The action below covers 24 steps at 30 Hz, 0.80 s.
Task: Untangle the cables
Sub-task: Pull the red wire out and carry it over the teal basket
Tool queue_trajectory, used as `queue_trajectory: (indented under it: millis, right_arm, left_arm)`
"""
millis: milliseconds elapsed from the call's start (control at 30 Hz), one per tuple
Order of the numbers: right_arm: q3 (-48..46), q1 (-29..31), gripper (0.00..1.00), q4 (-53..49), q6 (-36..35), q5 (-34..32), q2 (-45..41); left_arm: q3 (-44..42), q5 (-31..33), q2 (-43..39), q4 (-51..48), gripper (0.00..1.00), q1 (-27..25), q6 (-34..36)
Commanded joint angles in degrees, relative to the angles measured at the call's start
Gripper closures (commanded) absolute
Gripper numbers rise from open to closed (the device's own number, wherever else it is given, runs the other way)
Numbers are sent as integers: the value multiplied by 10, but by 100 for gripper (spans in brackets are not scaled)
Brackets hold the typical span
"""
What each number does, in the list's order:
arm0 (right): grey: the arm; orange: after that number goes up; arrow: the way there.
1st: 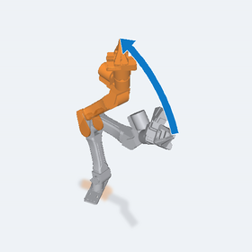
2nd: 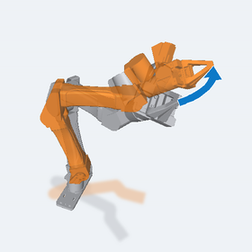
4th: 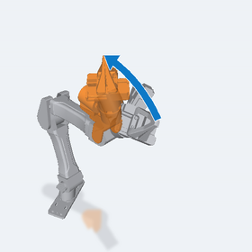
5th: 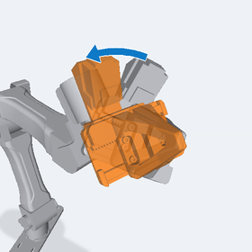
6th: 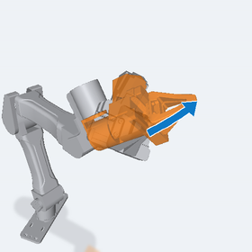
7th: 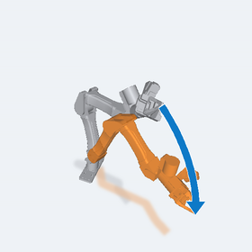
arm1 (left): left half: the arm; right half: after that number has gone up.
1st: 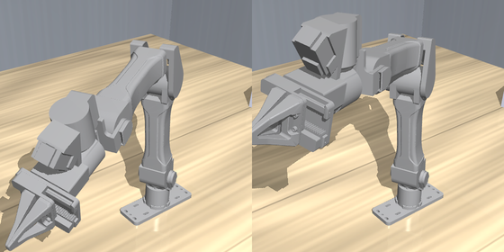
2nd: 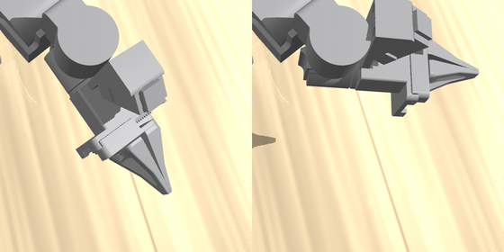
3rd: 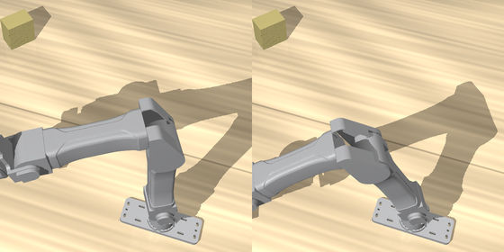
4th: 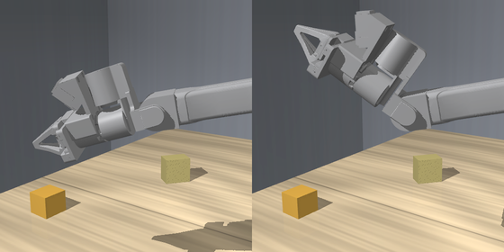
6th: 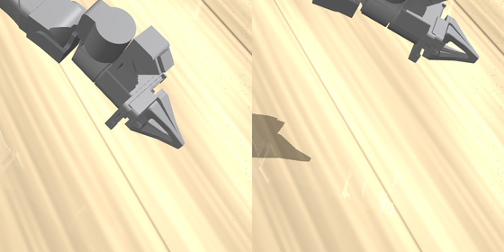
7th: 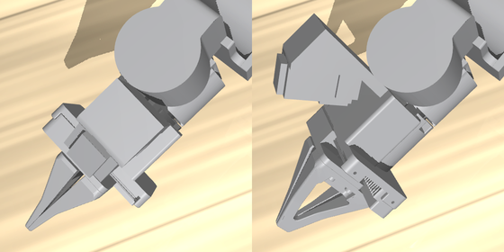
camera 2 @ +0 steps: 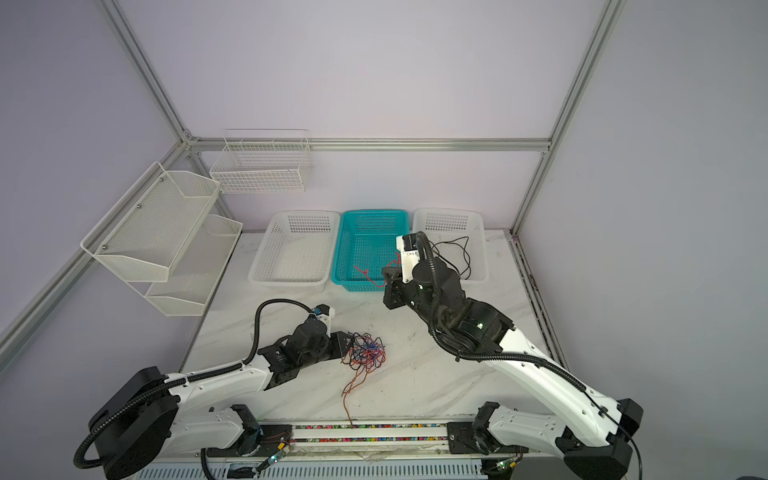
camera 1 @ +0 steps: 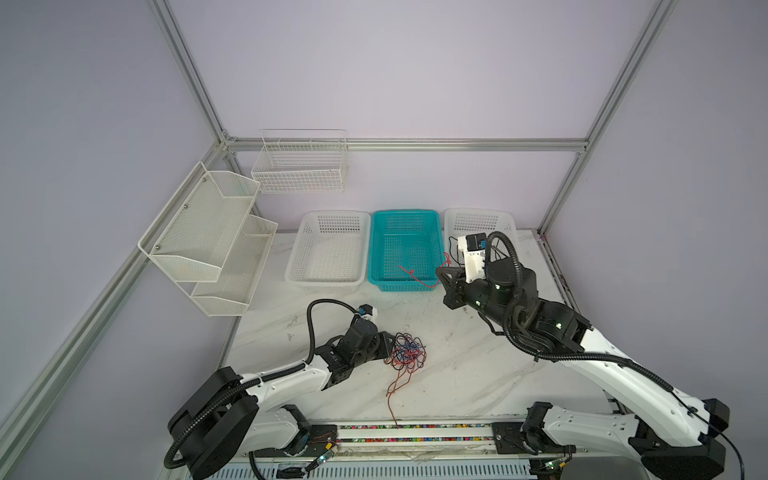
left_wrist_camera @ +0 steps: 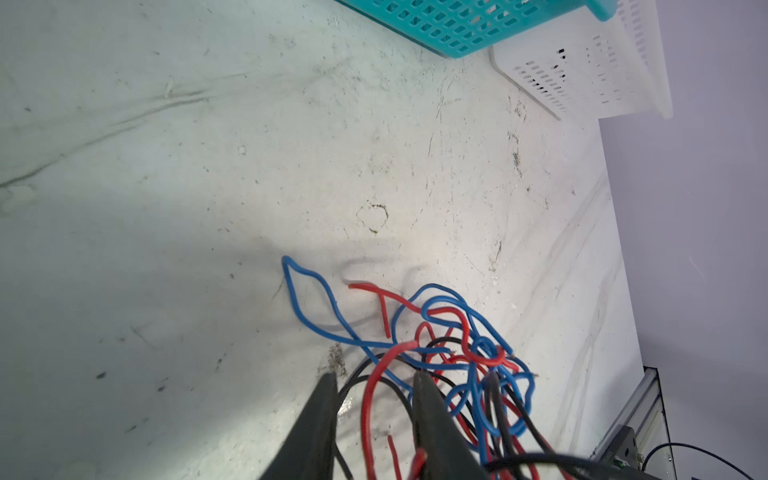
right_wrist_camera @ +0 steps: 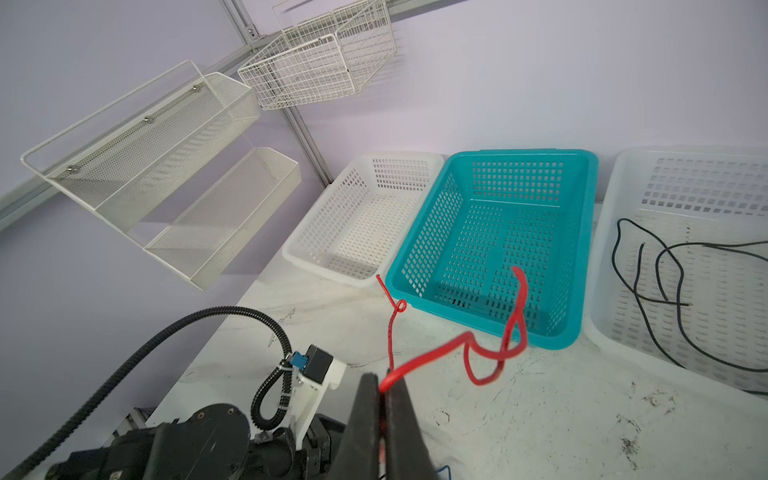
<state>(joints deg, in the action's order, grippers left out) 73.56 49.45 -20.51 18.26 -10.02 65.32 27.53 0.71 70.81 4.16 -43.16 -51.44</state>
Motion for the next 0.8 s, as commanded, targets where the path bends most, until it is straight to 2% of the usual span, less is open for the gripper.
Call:
queue_trajectory:
  millis: [0,167,333,500,767]
  right_arm:
    - [16,-42,100,76,-10,32,42]
    - [32,-120,100,137,22,139,130]
    - [48,-143,100,181,36,151,221]
    - [68,-184,100,199,54,192,309]
    - [109,-194,100,206,59,199,408]
  left_arm:
    - [-20,4,-9,15,69,4,4]
    - [-28,-6,-11,28,71,4,-8]
    - [-30,-9,-24,23,72,4,-9]
    - [-36,-8,-38,21,73,4,-12]
    - [-43,-8,-48,26,75,4,-17]
